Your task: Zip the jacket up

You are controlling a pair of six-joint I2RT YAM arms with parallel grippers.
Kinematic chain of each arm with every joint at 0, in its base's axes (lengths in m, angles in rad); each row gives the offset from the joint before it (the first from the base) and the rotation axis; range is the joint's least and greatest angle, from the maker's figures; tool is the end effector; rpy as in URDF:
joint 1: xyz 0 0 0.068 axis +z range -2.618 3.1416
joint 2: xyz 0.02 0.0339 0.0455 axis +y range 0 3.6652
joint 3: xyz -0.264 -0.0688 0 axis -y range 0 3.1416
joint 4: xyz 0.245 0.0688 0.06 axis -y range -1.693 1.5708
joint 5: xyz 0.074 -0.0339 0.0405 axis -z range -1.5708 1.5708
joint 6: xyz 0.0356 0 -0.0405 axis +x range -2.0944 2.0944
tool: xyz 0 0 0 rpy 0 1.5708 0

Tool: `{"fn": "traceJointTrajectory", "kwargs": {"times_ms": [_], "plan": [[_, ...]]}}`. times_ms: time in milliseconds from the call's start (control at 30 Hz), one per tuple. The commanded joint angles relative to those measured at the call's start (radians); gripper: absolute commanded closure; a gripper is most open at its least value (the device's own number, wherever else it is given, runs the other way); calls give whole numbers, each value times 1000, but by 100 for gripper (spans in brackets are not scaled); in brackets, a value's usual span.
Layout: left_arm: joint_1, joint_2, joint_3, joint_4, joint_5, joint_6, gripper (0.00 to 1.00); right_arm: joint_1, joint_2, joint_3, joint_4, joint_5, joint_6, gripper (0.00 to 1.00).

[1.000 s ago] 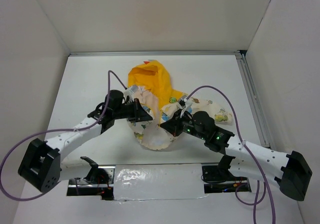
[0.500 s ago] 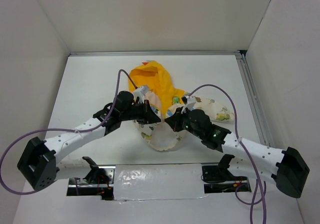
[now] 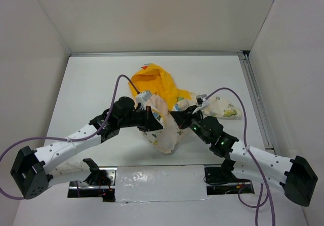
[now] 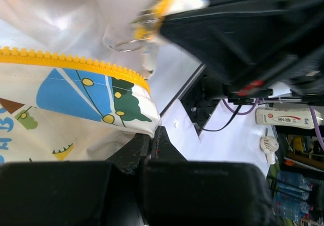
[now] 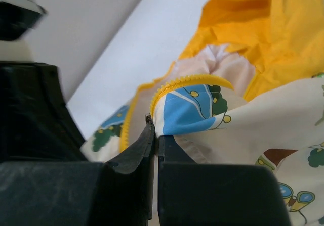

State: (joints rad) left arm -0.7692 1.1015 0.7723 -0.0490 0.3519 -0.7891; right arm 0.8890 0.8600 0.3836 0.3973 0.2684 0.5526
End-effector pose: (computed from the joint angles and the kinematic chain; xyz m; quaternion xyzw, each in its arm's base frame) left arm 0.1723 -0.1839 0.2869 0.0902 0.8156 -0.4916 0.2916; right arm 0.1340 0.1501 0.2460 -0.0323 0.7328 0.3700 0.5701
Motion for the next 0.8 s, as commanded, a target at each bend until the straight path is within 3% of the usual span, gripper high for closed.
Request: {"fn": "traceJointTrajectory", "kwargs": {"times_ms": [0, 333, 567, 767], "plan": [[-4, -41, 47, -8, -37, 22, 100, -13, -94, -6, 143, -58, -62, 100], [10, -77, 140, 81, -94, 123, 100, -99, -315, -84, 97, -379, -147, 100], [18, -19, 162, 225, 30, 172, 100, -146, -291, -55, 104, -452, -137, 100], [24, -14, 114, 320, 50, 218, 100, -244, -248, -81, 218, -552, 24, 100]]}}
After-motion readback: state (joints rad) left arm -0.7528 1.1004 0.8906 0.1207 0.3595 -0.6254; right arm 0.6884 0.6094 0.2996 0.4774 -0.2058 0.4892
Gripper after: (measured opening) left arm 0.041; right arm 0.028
